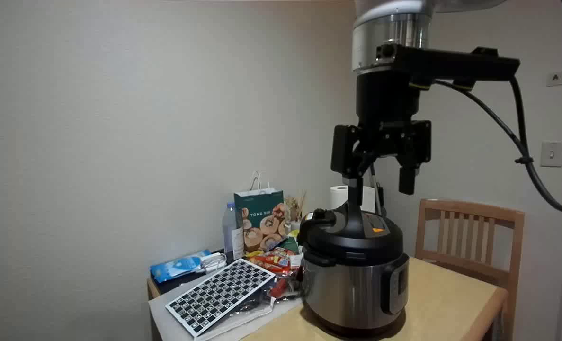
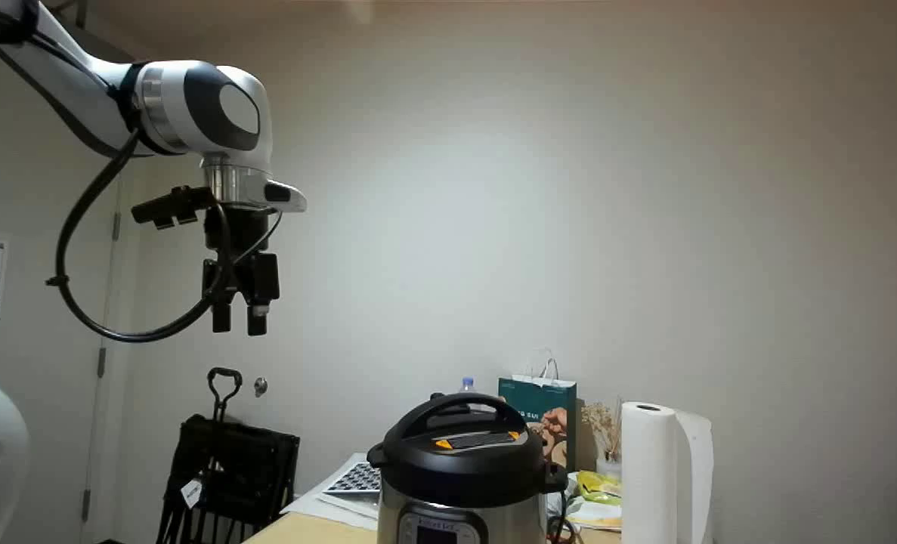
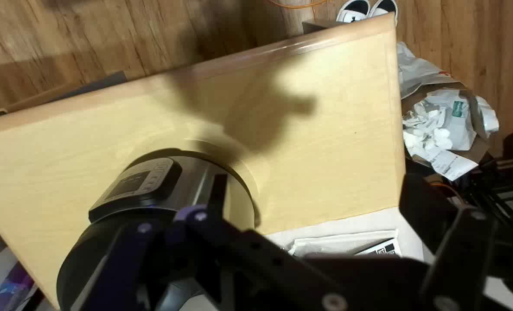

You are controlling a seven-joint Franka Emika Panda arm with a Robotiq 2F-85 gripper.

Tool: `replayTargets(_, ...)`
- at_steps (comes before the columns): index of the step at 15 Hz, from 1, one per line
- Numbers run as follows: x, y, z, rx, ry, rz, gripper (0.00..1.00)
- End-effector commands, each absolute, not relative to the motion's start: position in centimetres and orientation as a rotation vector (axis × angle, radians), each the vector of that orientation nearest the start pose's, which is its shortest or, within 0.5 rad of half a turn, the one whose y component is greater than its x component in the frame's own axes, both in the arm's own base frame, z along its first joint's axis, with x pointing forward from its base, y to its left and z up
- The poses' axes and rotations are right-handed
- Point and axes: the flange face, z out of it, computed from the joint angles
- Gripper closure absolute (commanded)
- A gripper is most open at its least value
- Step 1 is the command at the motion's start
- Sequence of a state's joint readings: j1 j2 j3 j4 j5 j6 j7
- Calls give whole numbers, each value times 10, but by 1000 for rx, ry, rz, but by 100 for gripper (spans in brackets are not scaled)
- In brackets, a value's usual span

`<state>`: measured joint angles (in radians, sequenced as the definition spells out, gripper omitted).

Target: Remove the black lid from the rice cooker and put it on the table

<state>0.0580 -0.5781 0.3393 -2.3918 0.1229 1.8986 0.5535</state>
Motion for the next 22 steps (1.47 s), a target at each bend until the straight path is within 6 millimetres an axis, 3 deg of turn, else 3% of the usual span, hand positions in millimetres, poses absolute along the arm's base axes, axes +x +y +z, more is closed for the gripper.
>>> replayTargets(1,353,173,517,-3149,378,-131,0)
replayTargets(5,355,171,517,-3147,380,-133,0)
replayTargets(7,361,159,514,-3156,403,-133,0)
replayTargets(14,394,82,508,-3237,661,-181,0)
replayTargets(16,388,84,510,-3230,627,-158,0)
replayTargets(22,400,70,503,-3216,681,-91,0)
